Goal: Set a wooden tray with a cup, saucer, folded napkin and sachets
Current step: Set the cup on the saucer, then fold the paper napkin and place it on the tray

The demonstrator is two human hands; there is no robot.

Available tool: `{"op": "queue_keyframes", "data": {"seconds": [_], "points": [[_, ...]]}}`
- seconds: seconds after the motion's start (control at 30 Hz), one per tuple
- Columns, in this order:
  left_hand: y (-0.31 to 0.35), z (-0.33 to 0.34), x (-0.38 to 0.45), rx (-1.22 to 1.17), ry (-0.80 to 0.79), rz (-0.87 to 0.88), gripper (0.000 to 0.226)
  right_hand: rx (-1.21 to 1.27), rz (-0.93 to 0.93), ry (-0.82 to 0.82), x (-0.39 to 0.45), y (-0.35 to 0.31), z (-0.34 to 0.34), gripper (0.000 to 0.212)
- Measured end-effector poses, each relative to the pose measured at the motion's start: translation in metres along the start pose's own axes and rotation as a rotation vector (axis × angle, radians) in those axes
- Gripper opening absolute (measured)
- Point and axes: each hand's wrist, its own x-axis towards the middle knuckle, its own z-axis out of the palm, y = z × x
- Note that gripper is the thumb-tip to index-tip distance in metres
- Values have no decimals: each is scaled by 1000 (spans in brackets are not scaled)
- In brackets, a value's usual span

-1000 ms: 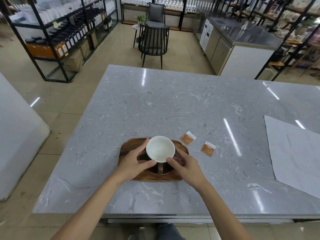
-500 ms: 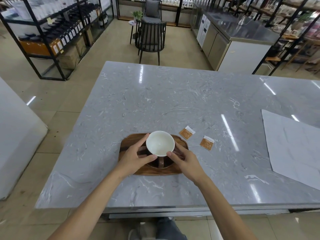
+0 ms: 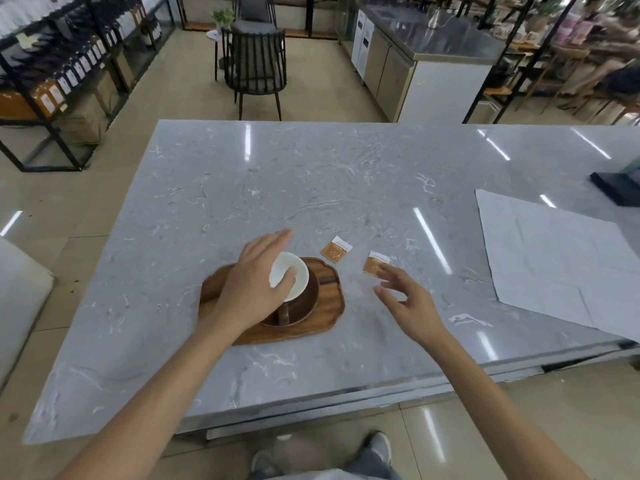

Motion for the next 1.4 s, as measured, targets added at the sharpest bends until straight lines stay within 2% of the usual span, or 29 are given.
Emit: {"op": "queue_keyframes", "data": {"seconds": [0.27, 0.4, 0.53, 0.6, 0.8, 0.93, 1.1, 1.27, 1.4], "points": [[109, 101, 28, -117, -225, 255, 26, -157, 107, 67, -15, 78, -97, 30], [153, 167, 33, -111, -360, 256, 26, -231, 165, 101, -23, 118, -156, 30], [199, 233, 45, -78, -536, 301, 35, -324, 191, 168, -34, 160, -223, 36], [223, 266, 55, -54, -576, 313, 40, -376, 218, 174, -36, 183, -255, 40], [273, 350, 85, 58, -597, 313, 57, -540, 212, 83, -34, 242, -320, 50], [283, 380, 88, 132, -545, 353, 47, -537, 121, 44, -33, 265, -331, 48], [283, 387, 102, 241, -443, 435, 44, -555, -16, 82, -23, 280, -332, 43], [276, 384, 106, 192, -345, 356, 35, -557, -41, 53, -10, 280, -333, 43], [267, 376, 115, 188, -381, 335, 27, -529, -47, 32, 5, 272, -324, 44]]}}
